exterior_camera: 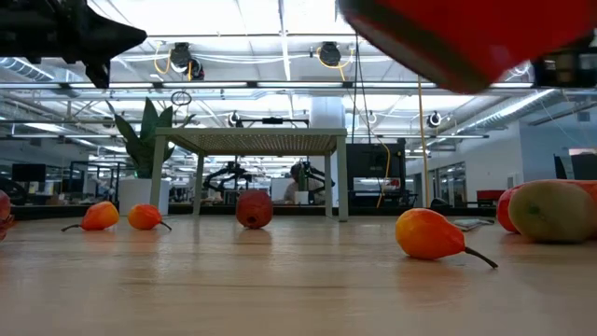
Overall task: Pick & Place Fruit
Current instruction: Put the red strainer bowl on the shelf
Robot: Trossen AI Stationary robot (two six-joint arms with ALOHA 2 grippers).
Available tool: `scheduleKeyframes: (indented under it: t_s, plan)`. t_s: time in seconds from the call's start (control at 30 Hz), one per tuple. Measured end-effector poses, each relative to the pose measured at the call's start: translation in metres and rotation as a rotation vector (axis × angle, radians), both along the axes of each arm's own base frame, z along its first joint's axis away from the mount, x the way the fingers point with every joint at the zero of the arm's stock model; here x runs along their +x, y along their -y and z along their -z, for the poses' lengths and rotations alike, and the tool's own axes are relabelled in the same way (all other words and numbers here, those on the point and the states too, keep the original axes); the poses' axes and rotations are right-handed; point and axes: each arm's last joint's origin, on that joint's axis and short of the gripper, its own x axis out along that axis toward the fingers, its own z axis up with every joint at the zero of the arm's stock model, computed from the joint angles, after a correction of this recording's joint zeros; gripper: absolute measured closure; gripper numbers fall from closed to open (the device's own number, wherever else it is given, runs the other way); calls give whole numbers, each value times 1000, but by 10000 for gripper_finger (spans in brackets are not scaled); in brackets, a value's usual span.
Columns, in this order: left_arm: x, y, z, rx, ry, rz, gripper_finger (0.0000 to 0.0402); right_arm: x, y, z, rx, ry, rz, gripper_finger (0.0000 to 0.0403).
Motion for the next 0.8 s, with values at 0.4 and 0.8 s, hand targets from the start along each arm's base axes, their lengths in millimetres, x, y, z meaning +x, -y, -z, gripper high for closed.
scheduleKeyframes:
  t_s: [0.4,0.8]
  plan:
    - [0,3,-3,-41,43,114,392,27,47,-12,-168,172,118,397]
    - [3,2,-6,-221,89,93,388,41,61,1,-223,108,191,397]
